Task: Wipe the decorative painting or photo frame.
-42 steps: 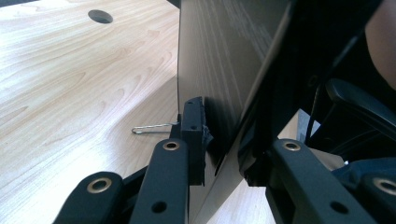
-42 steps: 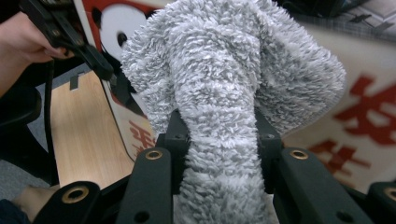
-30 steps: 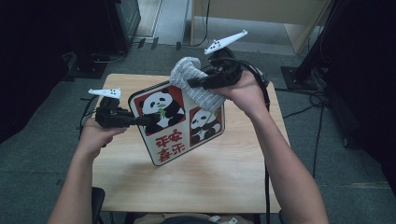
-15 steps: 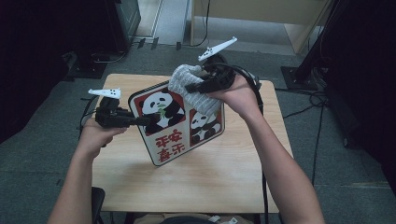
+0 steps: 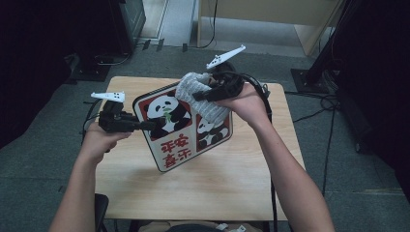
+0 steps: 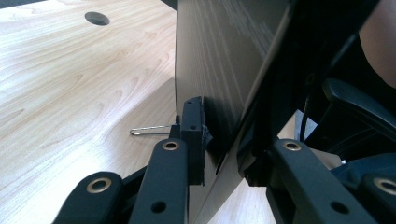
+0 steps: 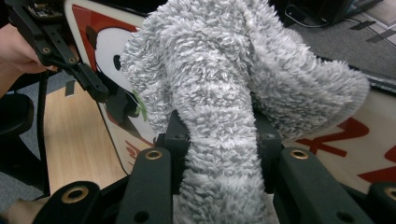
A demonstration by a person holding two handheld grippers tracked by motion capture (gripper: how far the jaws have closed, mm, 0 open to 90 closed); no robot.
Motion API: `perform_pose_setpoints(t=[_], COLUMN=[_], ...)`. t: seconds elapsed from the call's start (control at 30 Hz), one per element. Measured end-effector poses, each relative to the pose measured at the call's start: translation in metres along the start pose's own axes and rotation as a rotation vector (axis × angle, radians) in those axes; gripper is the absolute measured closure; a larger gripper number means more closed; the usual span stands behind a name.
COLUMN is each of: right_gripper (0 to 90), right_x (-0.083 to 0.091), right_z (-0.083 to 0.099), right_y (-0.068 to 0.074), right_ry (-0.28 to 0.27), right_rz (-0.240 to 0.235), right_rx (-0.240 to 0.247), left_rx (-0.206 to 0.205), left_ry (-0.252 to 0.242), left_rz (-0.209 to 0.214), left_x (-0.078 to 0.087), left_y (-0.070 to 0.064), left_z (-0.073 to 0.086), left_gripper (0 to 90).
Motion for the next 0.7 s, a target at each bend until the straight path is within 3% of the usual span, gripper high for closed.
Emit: perform_pose_setpoints(t=[0.7], right_gripper=[67.6], right_x=[-0.014], right_z=[0.023], right_y=[-0.004], right_ry=[0.003], right_rz=[-0.025], right_rx=[-0.006], left_rx=[-0.009], left_ry=[0.002], left_rz=[-0.003], left_x=[0.0], left_y=[0.0], left_z=[0.0], left_gripper=[75.1])
Point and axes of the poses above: each handheld gripper's, and its own axes: x roughly backward along the jaws, z roughly out of its underside, y roughly to its left, the point moved 6 cm from there along -x, roughly forward along the jaws, and after that the axes turned 12 degrees about -z, right-handed, at the moved point
